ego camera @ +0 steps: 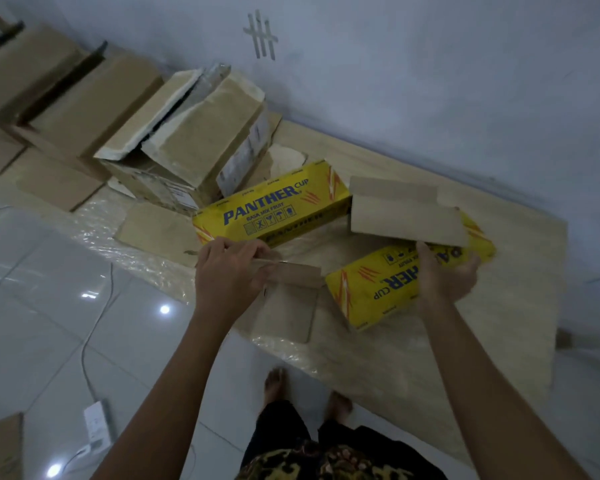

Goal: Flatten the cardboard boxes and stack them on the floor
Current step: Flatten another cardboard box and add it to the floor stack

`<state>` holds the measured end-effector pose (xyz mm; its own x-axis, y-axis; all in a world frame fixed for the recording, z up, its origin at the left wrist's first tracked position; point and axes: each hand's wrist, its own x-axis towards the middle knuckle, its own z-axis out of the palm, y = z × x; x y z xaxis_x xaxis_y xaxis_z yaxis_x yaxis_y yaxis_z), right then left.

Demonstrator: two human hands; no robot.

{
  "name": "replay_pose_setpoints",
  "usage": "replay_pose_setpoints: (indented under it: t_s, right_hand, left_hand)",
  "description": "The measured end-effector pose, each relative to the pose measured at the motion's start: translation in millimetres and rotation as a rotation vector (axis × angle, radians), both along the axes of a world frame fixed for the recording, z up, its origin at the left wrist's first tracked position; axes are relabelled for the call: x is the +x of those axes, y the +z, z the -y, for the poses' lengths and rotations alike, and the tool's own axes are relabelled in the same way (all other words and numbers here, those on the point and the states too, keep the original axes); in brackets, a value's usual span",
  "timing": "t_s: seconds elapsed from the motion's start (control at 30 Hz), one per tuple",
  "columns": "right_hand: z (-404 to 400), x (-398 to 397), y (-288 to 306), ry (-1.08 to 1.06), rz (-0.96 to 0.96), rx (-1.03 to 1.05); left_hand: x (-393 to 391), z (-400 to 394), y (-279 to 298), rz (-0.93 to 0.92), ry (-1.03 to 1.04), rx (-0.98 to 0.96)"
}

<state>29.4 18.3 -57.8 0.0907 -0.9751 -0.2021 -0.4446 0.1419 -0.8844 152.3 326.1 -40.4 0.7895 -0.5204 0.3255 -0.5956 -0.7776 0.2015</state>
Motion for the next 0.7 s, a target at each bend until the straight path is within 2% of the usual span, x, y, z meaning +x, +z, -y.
replay_pose_setpoints:
  t_s: [0.07,0.13,0.2,0.23,0.3,0.4,0.6,0.7]
  right_hand:
    - [-30,-5,-2,-0.151,0.084,0.353]
    - [-53,-7,-12,-0.236,0.216,0.615]
    - [-78,-4,-21,-0.203,0.455,0.867]
    - [-91,-1,-21,-0.165,0.518,0.92]
    - [-108,10,-18,-0.108,0.583,0.888]
    - [-115,27,1,-0.04,0.582,0.74]
    - [-111,46,17,0.069,0.488,0.674]
    - [-108,50,16,0.108,0.49,0.663]
  left_hand:
    - [7,5,4,-0.01,0.005,0.022]
    - [14,9,4,-0.023,-0.009,0.059]
    - [26,13,5,-0.036,-0.017,0.071]
    - [34,15,5,-0.049,-0.012,0.076]
    - [57,20,5,-0.102,-0.007,0.092]
    - [92,31,6,-0.195,-0.01,0.188]
    - [134,47,-1,-0.592,0.003,0.42]
    - [141,48,-11,-0.634,0.031,0.471]
